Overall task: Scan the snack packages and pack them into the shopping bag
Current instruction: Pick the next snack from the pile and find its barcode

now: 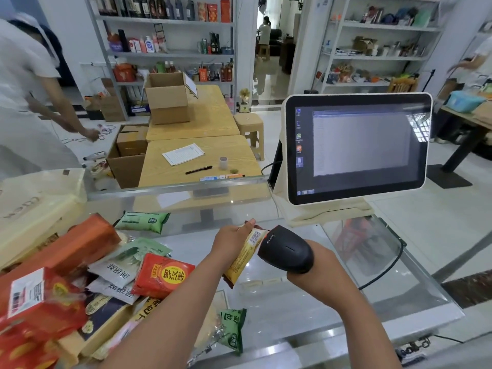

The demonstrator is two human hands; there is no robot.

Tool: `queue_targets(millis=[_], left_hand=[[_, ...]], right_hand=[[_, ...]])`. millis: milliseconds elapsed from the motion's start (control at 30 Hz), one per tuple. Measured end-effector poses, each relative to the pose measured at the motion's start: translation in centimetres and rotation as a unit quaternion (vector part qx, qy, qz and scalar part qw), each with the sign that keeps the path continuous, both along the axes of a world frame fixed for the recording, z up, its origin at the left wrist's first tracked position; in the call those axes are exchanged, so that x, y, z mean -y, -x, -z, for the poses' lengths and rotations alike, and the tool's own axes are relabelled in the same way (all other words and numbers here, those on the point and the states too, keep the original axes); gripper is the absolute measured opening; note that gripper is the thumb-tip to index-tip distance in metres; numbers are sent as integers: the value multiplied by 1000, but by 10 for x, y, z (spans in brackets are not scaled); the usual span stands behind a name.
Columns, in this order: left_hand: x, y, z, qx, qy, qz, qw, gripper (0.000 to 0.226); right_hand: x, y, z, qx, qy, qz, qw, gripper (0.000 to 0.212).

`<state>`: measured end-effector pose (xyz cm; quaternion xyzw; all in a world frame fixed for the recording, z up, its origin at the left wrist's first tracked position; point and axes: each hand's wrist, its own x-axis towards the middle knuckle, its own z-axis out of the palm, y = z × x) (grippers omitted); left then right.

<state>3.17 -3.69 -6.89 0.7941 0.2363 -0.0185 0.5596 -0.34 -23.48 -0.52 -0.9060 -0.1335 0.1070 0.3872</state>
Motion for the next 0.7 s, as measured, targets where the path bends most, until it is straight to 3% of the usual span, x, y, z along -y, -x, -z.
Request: queue_targets(millis=[700], left_hand=[[-8,-2,5,10,-26,-4,1000,51]], right_hand=[[-5,1,-4,3,-17,10,1000,23]])
